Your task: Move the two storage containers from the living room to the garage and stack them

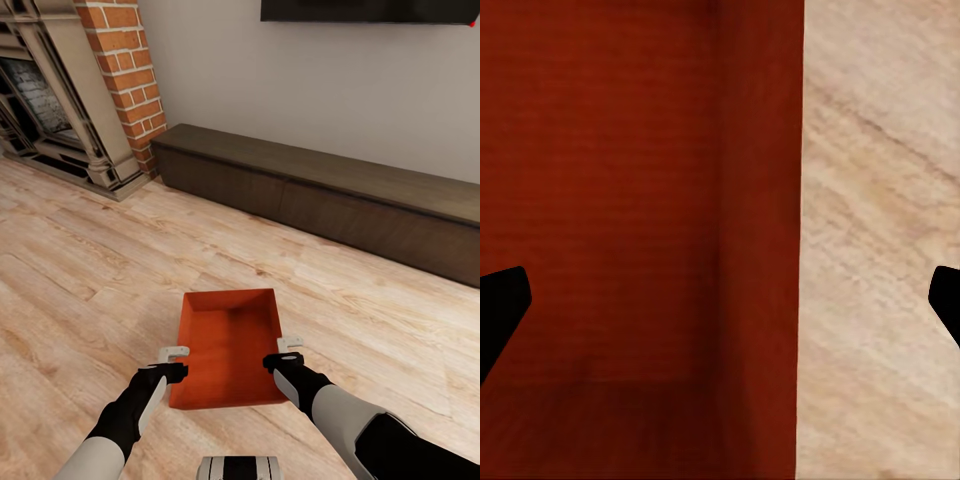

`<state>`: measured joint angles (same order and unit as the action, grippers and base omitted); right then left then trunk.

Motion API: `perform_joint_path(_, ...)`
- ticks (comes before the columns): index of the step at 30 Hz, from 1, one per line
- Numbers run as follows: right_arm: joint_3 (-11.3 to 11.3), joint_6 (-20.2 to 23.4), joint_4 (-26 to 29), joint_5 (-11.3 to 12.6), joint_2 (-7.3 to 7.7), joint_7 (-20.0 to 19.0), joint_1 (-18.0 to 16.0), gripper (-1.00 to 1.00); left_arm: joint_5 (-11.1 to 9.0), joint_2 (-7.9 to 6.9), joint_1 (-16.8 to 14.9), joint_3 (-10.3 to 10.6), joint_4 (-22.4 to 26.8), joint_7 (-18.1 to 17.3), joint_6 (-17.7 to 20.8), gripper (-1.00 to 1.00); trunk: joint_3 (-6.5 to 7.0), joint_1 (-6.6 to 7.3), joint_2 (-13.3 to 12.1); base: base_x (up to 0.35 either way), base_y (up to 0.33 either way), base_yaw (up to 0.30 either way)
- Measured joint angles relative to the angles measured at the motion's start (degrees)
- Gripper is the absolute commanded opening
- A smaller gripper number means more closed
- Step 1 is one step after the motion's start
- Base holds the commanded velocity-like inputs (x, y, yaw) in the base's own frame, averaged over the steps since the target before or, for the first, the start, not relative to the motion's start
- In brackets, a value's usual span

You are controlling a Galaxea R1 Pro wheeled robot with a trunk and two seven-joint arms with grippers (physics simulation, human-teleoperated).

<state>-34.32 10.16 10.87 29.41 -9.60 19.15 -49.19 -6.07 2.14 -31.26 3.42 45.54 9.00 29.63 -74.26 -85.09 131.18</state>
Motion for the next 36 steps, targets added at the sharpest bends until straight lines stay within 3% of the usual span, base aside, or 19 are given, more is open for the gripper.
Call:
perform_joint_path(8,0.0,0.0,0.0,0.0,0.0,0.0,0.0,1.0,0.0,0.0,-0.01,0.0,0.0,0.0,0.01,1.0,-1.44,-1.76,3.21,0.0,0.0,0.0)
perform_joint_path(15,0.0,0.0,0.0,-0.01,0.0,0.0,0.0,1.0,0.0,0.07,0.0,0.0,-0.03,0.0,0.0,1.0,-1.44,-1.76,3.22,0.0,0.0,0.0)
perform_joint_path(20,0.0,0.0,0.0,0.0,0.0,0.0,0.0,1.0,0.0,0.03,-0.01,0.0,-0.08,-0.03,0.01,1.0,-2.33,-2.86,5.21,0.0,0.0,0.0)
perform_joint_path(36,0.0,0.0,0.0,-0.01,0.05,0.0,0.0,1.0,0.0,0.02,-0.01,0.0,0.0,-0.04,0.01,1.0,-2.34,-2.86,5.23,0.0,0.0,0.0)
